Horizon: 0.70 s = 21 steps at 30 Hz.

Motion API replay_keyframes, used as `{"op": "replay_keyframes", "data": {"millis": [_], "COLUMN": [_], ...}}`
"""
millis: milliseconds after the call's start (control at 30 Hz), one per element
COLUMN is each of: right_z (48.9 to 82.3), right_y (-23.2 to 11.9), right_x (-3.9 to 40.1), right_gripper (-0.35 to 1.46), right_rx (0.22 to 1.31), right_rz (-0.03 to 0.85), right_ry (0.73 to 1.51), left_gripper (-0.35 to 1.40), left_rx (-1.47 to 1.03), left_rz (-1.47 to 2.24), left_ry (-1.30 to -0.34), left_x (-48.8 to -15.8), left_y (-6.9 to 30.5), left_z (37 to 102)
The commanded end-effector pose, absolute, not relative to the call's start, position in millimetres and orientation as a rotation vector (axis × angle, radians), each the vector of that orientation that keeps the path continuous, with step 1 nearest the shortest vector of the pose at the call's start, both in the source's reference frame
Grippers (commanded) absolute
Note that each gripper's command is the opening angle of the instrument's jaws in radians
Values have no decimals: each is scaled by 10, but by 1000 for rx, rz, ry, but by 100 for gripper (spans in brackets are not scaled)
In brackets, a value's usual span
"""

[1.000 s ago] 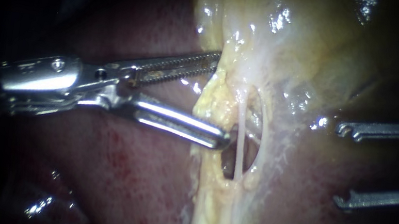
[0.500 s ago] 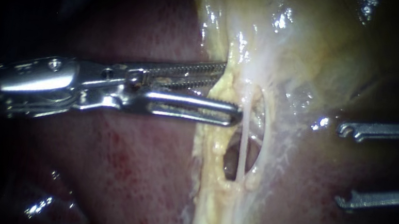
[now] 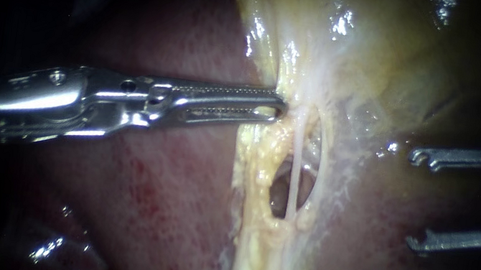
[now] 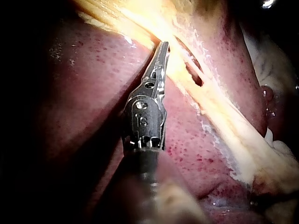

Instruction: Grabbing gallbladder

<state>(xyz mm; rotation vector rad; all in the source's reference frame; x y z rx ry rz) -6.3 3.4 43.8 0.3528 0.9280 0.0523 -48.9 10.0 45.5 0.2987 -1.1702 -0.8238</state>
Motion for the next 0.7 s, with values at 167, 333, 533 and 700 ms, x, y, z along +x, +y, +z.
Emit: {"op": "replay_keyframes", "data": {"millis": [167, 333, 533, 700], "right_z": [438, 438, 438, 438], "right_y": [34, 34, 34, 34], "right_x": [-63, -63, -63, -63], "right_gripper": [54, 54, 54, 54], "right_rx": [353, 353, 353, 353], "right_rz": [54, 54, 54, 54], "right_ry": [927, 927, 927, 927], "left_gripper": [-35, -35, -35, -35], "left_rx": [296, 293, 297, 296], "left_rz": [-827, -828, -834, -835], "left_ry": [-1169, -1165, -1162, -1162], "left_x": [-489, -489, -489, -489], "left_y": [99, 97, 97, 97], "left_z": [452, 453, 453, 453]}}
